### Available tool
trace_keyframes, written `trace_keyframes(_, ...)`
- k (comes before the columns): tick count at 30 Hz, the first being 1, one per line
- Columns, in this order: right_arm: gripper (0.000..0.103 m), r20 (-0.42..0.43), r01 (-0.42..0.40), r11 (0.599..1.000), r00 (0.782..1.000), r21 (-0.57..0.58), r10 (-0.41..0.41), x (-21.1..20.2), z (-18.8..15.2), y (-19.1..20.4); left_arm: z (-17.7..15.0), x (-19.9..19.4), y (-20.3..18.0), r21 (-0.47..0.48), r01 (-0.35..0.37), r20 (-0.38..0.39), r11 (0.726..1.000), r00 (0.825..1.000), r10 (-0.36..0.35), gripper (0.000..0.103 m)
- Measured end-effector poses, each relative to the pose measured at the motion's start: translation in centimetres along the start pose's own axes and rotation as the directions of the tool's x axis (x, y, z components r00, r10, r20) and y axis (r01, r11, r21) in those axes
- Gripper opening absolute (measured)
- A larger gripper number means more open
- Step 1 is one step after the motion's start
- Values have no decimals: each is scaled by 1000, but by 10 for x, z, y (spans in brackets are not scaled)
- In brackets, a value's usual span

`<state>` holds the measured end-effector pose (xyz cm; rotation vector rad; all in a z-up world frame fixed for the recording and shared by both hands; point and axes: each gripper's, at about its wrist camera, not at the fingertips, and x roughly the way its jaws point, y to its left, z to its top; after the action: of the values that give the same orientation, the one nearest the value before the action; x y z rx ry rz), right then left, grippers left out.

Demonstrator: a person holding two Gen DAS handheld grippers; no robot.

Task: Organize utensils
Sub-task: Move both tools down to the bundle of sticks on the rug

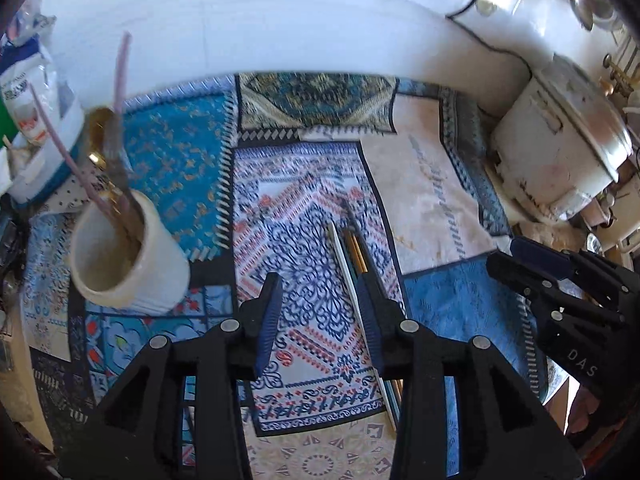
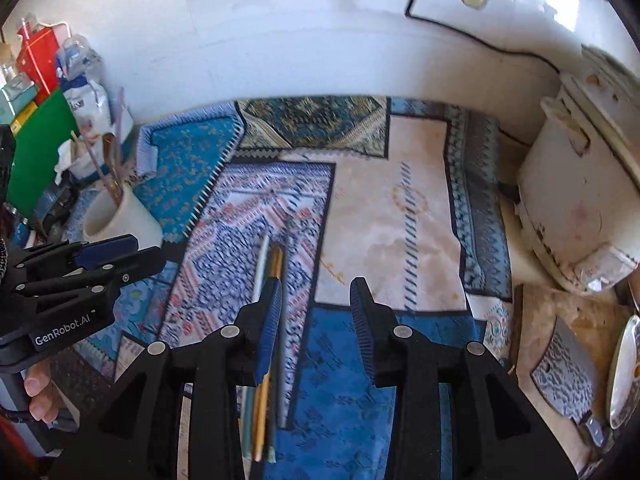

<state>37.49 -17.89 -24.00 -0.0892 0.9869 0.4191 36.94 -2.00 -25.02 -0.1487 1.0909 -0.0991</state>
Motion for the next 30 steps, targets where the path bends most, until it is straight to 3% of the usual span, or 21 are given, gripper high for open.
trace_keyframes(12, 32, -122, 2, 999, 992, 35, 2, 28, -37, -29, -28, 82, -12, -23, 24, -206, 999, 978, -29, 38)
trace_keyframes(19, 32, -159, 2, 999, 987, 46, 6, 37, -48, -36, -30, 94, -21, -1, 17, -221, 1000, 975, -17, 34)
trace_keyframes(24, 32, -169, -10, 999, 985, 49, 18, 41, -51, -37, -27, 97, -27, 35, -25, -198, 999, 980, 31, 30)
trace_keyframes(30, 32, -183, -47, 998, 982, 40, 53, 49, -52, -29, -14, 105, -23, 29, -22, -169, 999, 985, 27, 29)
